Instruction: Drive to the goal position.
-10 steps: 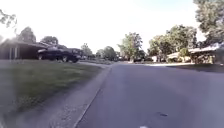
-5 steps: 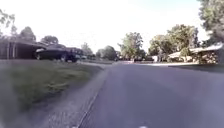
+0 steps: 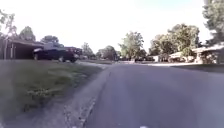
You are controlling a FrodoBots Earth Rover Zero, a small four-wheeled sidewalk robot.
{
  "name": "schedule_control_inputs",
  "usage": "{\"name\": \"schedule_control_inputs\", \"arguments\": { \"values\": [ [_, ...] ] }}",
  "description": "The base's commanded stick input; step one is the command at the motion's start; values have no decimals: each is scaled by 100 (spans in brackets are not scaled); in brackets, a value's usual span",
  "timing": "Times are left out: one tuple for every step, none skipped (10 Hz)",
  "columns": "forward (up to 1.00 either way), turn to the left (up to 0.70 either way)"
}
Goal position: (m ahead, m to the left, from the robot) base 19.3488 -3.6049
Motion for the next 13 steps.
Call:
{"name": "schedule_control_inputs", "arguments": {
  "values": [
    [100,0],
    [100,0],
    [100,0],
    [100,0],
    [100,0],
    [100,0],
    [100,0],
    [100,0],
    [100,0],
    [100,0],
    [100,0],
    [100,0],
    [100,0]
  ]
}}
